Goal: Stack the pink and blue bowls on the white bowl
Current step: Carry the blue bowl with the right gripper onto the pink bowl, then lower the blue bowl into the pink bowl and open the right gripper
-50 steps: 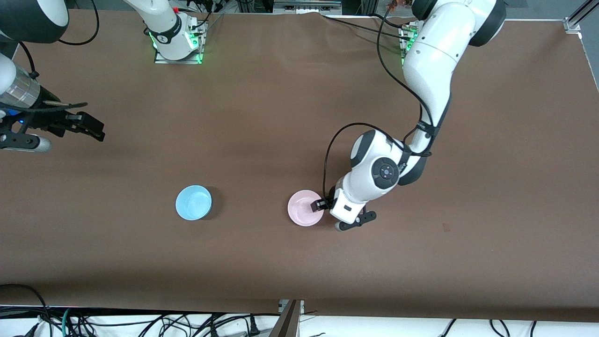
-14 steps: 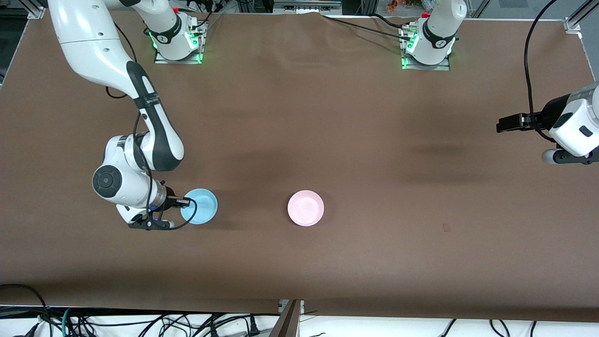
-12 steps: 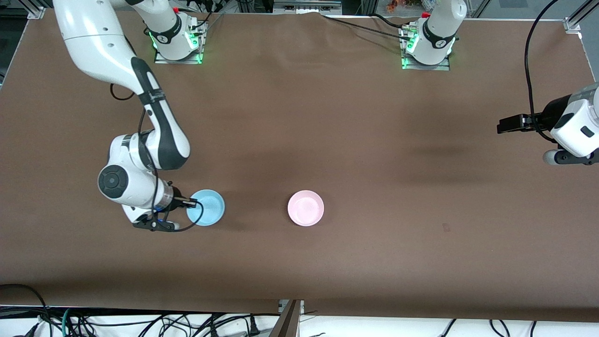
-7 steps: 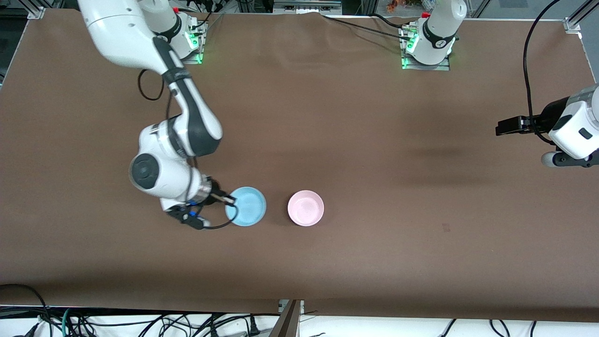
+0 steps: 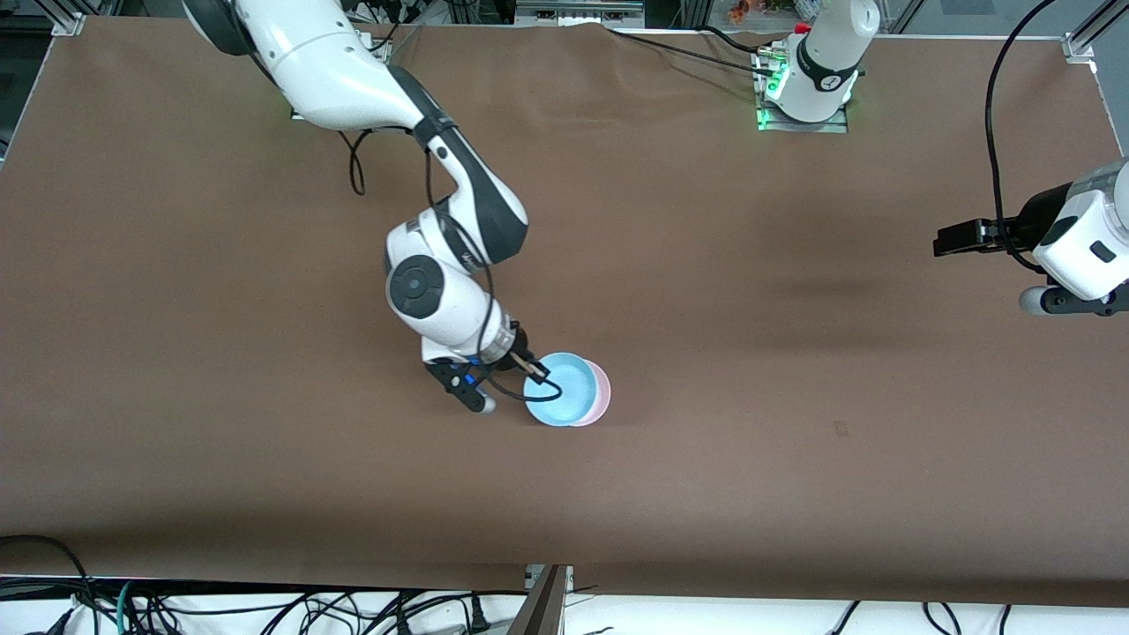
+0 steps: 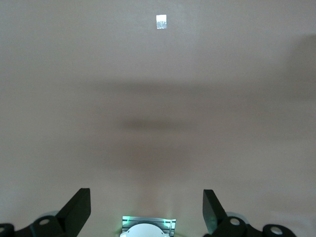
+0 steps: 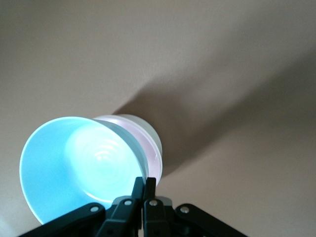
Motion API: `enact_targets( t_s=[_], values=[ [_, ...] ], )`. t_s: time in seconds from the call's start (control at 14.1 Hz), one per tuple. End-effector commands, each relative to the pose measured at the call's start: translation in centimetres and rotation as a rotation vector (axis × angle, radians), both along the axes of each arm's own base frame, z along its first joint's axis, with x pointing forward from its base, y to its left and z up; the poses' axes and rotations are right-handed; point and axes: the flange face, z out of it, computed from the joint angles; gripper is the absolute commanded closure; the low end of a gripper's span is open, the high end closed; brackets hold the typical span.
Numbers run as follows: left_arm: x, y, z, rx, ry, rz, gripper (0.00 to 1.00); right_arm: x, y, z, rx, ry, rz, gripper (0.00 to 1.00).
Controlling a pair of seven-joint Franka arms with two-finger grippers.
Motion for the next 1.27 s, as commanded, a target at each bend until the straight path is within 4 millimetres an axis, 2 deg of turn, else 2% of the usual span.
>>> enact_targets(
  t_s=[0.0, 0.21, 0.57, 0.85, 1.2],
  values=[
    [0.6, -0.6, 0.5, 0.004, -0.015, -0.035, 0.00, 0.0, 1.5, -0.4, 0.020, -0.006, -0.026, 1.00],
    [0.9, -0.6, 0.6, 0.003, -0.018, -0.035, 0.00, -0.3, 2.0, -1.6, 0.016, -0.016, -0.028, 1.00],
    [0.9, -0.2, 0.6, 0.003, -0.018, -0.028, 0.00, -0.1, 1.8, -1.5, 0.014, -0.027, -0.031, 1.00],
    [0.9, -0.2, 0.4, 0.001, -0.015, -0.029, 0.00, -0.4, 2.2, -2.7, -0.034, -0.047, 0.004, 1.00],
    [0.9, -0.3, 0.4, 0.001, -0.015, -0.029, 0.00, -0.5, 2.4, -2.8, -0.032, -0.056, 0.004, 1.00]
  ],
)
